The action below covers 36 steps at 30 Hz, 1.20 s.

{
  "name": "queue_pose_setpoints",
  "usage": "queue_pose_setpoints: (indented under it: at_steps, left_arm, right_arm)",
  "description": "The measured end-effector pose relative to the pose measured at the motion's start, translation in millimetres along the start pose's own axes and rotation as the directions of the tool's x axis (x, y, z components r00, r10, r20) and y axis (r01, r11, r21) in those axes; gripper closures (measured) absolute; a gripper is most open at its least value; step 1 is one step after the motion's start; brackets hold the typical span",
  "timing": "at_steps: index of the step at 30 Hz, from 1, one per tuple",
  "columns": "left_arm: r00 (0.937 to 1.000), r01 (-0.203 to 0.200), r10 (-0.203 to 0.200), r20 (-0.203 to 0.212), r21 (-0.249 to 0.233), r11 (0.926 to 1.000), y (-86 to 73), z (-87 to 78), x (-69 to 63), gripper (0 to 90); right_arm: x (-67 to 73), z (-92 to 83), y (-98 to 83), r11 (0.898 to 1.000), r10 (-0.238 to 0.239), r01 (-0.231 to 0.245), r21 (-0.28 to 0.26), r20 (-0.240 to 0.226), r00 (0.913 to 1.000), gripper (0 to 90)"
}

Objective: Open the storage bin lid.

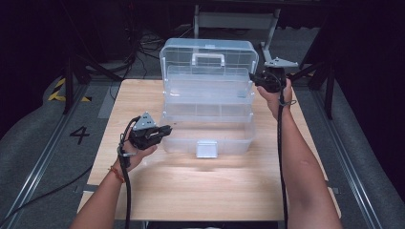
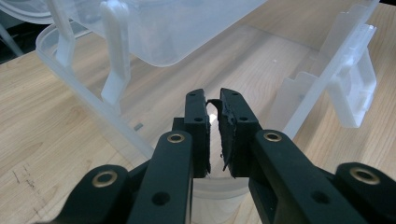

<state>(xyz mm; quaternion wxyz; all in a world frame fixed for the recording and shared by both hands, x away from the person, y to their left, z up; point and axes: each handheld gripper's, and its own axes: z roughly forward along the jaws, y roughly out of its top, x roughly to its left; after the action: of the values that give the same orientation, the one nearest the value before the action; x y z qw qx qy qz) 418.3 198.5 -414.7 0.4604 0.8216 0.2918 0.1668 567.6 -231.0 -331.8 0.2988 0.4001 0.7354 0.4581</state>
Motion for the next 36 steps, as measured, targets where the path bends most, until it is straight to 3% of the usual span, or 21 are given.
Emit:
queue_pose_setpoints:
  at_steps: [23,29,36]
  left_arm:
    - [1.0,-0.004,0.004,0.002,0.0,1.0,-0.1,1.8,-0.2,81.7]
    - [0.9991,-0.04,0.04,-0.016,0.028,0.9988,-0.8,5.0,-2.6,80.7]
    - [0.9994,-0.035,0.035,-0.006,0.024,0.9991,-1.2,5.4,-2.0,80.5]
  right_arm:
    - [-5.5,19.9,9.5,0.997,0.051,-0.052,0.05,0.018,0.9985,73.7]
    - [-8.5,26.2,10.3,0.996,0.071,-0.072,0.057,0.014,0.9974,73.2]
    - [-11.5,33.5,13.0,0.994,0.082,-0.082,0.078,0.012,0.9966,72.4]
